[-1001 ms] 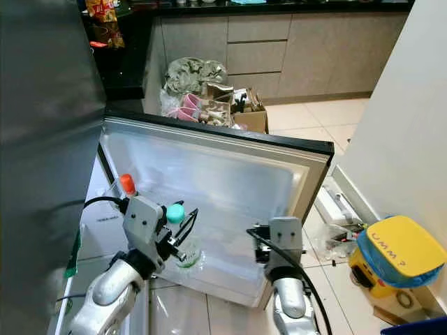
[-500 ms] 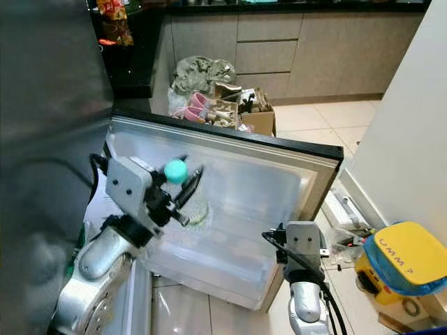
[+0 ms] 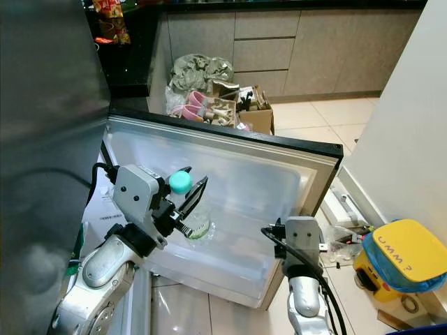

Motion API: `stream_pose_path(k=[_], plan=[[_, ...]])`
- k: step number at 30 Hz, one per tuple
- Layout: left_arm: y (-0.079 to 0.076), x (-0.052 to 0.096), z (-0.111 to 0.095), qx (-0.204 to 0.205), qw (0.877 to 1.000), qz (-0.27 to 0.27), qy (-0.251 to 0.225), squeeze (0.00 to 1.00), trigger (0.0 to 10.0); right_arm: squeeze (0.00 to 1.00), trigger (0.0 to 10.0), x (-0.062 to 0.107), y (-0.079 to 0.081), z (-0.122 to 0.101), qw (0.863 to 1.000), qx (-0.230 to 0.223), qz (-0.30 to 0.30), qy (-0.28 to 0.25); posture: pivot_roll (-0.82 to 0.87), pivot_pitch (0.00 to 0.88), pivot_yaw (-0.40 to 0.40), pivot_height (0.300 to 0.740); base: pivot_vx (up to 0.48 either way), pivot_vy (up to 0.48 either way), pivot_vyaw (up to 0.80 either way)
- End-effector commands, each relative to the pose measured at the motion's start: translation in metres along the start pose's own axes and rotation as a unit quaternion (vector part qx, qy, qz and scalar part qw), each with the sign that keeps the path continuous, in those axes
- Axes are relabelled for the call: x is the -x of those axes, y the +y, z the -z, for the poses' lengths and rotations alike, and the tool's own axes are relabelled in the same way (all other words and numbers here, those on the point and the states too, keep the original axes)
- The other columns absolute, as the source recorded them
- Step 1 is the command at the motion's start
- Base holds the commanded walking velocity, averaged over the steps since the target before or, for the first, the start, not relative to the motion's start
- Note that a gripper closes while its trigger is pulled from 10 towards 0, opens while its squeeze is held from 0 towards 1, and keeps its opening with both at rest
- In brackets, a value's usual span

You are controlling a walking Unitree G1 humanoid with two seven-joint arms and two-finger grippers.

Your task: Restocking fridge

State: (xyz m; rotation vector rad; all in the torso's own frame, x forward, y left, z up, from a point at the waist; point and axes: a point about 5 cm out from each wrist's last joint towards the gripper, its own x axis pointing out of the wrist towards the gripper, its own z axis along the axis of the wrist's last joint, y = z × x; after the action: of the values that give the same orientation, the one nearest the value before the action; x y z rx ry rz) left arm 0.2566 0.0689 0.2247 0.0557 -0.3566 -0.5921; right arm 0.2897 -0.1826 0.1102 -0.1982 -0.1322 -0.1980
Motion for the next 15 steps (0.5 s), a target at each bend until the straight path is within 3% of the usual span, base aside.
stream_pose_path(k=[1,15], plan=[[-0.0005,0.002,0.0054,-0.003,1.0,-0.003,0.019,0.0,10.0,0.0,10.0,0.0008,0.0001,-0.0003,1.0,-0.003,0.0,0.002,-0.21,0.165,0.027,0.74,0.0,-0.454,0.0],[0.0015,-0.0015,0.0008,0.006,1.0,-0.013,0.011,0.0,10.0,0.0,10.0,-0.0001,-0.0031,-0.0007,1.0,0.0,-0.004,0.001,-0.21,0.16,0.025,0.74,0.0,-0.414,0.0]])
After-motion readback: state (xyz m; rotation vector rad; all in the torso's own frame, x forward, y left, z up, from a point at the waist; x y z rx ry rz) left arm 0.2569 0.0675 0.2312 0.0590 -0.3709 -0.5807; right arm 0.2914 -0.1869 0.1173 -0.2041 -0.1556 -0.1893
